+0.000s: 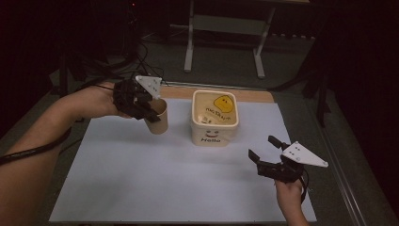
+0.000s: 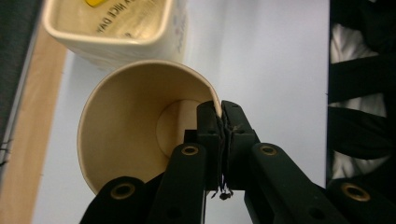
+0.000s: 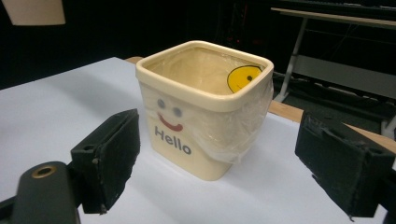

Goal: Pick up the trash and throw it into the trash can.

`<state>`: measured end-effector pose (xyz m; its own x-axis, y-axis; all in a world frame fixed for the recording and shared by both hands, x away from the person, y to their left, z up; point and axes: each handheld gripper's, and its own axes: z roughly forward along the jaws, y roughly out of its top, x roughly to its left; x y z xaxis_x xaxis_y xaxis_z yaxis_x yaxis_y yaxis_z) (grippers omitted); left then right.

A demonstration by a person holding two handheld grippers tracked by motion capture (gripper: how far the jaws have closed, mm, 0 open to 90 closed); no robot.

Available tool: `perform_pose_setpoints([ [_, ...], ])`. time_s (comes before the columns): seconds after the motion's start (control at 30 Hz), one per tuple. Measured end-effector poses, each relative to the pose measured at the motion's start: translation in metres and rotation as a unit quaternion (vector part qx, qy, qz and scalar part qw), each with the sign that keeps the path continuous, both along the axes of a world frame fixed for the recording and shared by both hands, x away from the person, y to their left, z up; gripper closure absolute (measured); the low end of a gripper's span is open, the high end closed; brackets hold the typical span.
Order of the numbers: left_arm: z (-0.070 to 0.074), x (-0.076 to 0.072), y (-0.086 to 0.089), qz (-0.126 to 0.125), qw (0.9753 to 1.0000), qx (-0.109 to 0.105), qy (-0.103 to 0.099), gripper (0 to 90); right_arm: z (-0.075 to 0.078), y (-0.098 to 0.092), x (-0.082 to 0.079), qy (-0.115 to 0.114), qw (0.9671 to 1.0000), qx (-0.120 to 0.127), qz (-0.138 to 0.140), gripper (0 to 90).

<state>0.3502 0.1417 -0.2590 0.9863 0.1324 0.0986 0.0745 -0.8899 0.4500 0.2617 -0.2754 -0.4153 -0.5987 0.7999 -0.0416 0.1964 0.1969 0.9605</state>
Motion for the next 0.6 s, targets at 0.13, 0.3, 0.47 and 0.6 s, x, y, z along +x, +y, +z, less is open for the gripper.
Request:
perform_pose_setpoints([
  [0.13,0.005,0.002,-0.006,-0.001,1.0,0.005,-0.008,88.8,0.0,0.0,0.0,0.0,1.0,0.0,0.0,14.0],
  [0.3,0.011,0.004,-0.013,-0.006,0.9999,0.003,-0.01,88.8,0.0,0.0,0.0,0.0,1.0,-0.001,0.0,14.0],
  [0.47,0.017,0.007,-0.019,-0.009,0.9998,0.009,-0.015,88.8,0.0,0.001,0.0,0.001,1.0,-0.001,0.002,14.0],
  [0.6,0.022,0.013,-0.024,-0.011,0.9998,0.008,-0.012,88.8,0.0,0.001,0.0,0.001,1.0,-0.001,0.002,14.0],
])
